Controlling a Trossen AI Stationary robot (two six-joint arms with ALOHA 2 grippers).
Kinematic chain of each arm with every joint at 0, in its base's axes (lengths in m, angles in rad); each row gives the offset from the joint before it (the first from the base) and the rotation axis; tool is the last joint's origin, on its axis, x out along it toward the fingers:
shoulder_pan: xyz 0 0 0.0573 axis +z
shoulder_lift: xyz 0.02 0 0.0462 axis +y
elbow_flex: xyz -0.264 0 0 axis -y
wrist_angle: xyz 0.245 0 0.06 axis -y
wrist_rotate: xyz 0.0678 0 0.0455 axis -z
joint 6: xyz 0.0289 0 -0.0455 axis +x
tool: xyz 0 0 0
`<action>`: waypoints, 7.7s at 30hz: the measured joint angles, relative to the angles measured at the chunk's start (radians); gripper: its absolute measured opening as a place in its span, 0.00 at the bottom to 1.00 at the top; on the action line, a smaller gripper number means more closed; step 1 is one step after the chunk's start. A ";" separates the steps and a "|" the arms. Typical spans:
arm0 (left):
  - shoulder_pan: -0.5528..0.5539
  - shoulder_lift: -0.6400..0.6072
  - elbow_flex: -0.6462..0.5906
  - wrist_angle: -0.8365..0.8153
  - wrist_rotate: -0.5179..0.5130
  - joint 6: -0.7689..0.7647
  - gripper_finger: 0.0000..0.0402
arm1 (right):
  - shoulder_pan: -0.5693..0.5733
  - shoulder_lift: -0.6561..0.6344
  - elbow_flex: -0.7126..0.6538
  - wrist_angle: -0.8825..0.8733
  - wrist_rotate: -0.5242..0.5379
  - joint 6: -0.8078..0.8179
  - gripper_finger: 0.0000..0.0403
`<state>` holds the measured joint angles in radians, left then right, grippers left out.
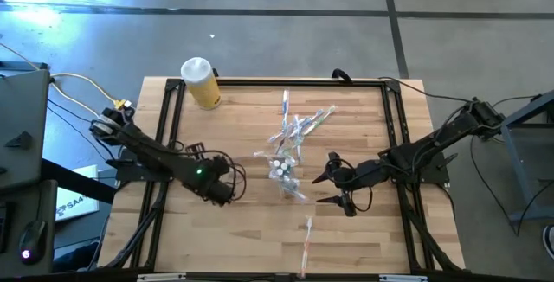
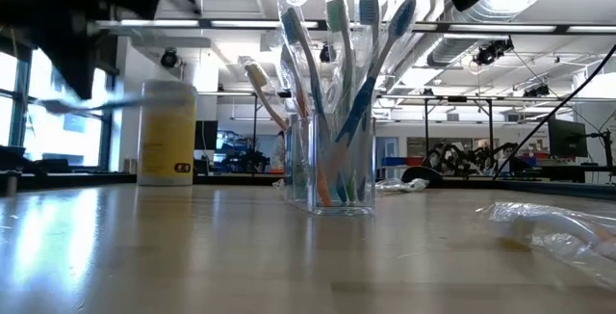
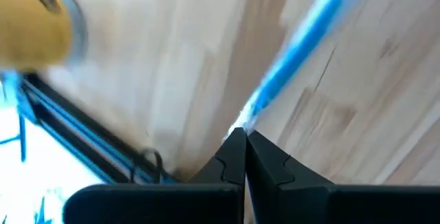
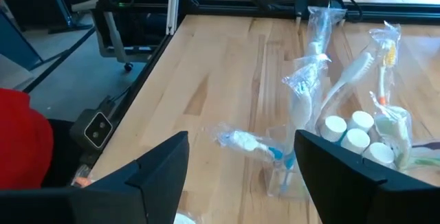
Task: Pick & Place toothbrushing station
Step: Put the blue toothbrush into the transparent organizer, then put the orange toothbrush into the transparent organizer
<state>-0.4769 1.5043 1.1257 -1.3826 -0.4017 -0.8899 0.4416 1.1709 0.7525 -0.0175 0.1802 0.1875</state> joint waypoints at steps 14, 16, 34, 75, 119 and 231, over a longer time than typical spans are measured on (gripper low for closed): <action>-0.190 0.005 0.250 -0.021 -0.424 0.030 0.00 | -0.001 0.000 0.000 -0.011 0.000 0.000 0.63; -0.206 0.010 0.258 -0.011 -0.465 0.048 0.00 | -0.001 0.000 0.000 -0.011 0.000 0.000 0.63; -0.250 0.098 0.270 0.679 -0.839 1.074 0.00 | -0.001 0.000 0.000 -0.009 0.000 0.078 0.63; -0.221 0.327 0.270 1.642 -0.696 2.344 0.00 | -0.075 0.256 0.000 0.701 -0.214 -0.027 0.63; -0.225 0.323 0.271 1.680 -0.821 2.115 0.30 | -0.090 0.254 0.000 0.658 -0.269 -0.187 0.02; -0.173 0.029 0.155 0.725 -0.242 0.313 0.14 | 0.084 0.042 0.045 -0.362 -0.174 0.154 0.63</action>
<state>-0.6496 1.5335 1.2808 -0.6578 -0.6434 -0.5771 0.5257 1.2134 0.7974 -0.3800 0.0062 0.3420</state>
